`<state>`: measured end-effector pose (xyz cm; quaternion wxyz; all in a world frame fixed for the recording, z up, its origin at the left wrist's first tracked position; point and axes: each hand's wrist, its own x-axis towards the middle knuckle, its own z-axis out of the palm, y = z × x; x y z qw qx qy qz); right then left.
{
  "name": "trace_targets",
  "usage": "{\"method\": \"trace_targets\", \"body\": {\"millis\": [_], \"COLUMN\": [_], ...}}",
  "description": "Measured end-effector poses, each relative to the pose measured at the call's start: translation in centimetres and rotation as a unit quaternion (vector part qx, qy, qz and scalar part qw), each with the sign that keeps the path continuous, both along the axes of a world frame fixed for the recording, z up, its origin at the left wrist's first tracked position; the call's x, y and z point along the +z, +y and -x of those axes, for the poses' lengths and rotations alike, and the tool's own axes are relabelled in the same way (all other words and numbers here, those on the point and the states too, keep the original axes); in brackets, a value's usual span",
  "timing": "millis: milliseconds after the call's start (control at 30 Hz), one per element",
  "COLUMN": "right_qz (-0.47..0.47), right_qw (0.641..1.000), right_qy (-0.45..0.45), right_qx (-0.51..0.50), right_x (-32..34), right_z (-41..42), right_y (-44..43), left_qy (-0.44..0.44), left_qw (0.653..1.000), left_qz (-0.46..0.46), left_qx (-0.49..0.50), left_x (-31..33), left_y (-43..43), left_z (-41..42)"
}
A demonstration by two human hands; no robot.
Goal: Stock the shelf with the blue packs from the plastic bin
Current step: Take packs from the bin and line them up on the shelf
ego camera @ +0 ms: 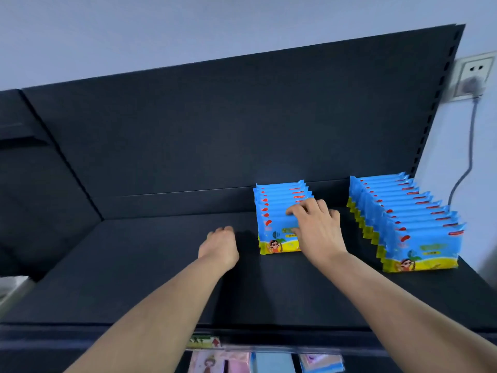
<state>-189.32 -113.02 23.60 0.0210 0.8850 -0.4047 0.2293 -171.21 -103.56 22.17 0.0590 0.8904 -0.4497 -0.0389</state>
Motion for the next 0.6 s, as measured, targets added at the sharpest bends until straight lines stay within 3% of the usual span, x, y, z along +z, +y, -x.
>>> {"method": "trace_targets", "body": {"millis": [367,600], "right_qz": [0.050,0.033], "right_qw": [0.998,0.997], "right_qy": [-0.010,-0.019], "right_qx": [-0.024,0.061], "right_x": [-0.6,-0.8], "right_z": [-0.3,0.0], "right_y": [0.2,2.8], "left_qy": [0.004,-0.004], "left_qw": [1.000,0.997], "left_qz": [-0.003,0.070], "left_qx": [-0.022,0.013], "left_x": [-0.6,-0.6], "left_y": [-0.4,2.3], "left_z": [0.8,1.7]}}
